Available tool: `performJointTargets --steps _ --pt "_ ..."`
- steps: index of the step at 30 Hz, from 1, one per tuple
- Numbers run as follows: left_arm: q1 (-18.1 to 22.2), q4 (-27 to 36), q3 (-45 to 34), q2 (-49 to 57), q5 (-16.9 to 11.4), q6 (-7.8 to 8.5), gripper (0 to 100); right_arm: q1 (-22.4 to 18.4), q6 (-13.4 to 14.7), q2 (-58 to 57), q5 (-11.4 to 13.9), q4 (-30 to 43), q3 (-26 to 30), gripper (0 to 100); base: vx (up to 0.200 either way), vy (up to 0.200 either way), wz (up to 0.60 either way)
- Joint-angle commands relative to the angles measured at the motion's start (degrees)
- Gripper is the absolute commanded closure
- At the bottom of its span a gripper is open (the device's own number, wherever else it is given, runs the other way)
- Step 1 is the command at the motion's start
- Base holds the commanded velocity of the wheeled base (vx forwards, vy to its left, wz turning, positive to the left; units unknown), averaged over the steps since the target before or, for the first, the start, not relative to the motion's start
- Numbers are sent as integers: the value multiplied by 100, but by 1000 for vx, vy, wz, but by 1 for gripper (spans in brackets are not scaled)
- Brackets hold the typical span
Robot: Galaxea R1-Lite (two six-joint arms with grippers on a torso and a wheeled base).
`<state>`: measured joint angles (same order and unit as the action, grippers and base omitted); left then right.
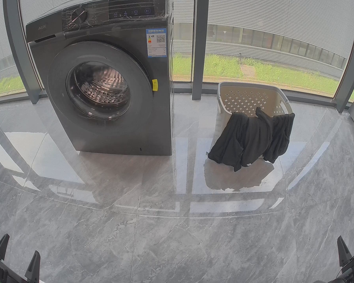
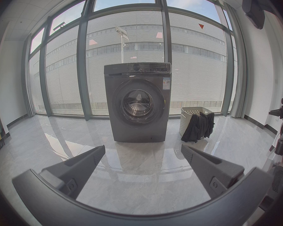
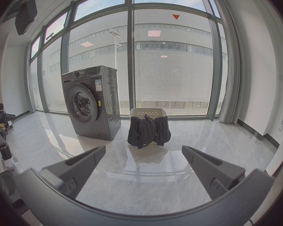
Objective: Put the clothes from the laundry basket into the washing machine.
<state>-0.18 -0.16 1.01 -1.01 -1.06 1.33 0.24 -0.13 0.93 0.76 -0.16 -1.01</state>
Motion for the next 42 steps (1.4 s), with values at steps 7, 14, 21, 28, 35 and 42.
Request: performJointTargets --steps 7,14,21,28,35,42 --pt "1 -2 -92 101 1 -1 0 2 -13 -93 4 -2 101 0 0 0 0" --pt "1 -2 -92 101 1 -1 0 2 -22 -93 -5 -11 101 0 0 0 0" --pt "1 -2 -92 101 1 -1 0 2 -31 -93 -5 -11 101 0 0 0 0" --pt "1 -2 -92 101 1 -19 0 2 -31 -93 -5 -11 101 0 0 0 0" --pt "1 -2 -92 101 1 -19 0 2 -31 -93 -5 -11 101 0 171 0 0" --pt "1 -2 -92 101 1 -19 0 2 -31 -93 -5 -11 101 0 200 0 0"
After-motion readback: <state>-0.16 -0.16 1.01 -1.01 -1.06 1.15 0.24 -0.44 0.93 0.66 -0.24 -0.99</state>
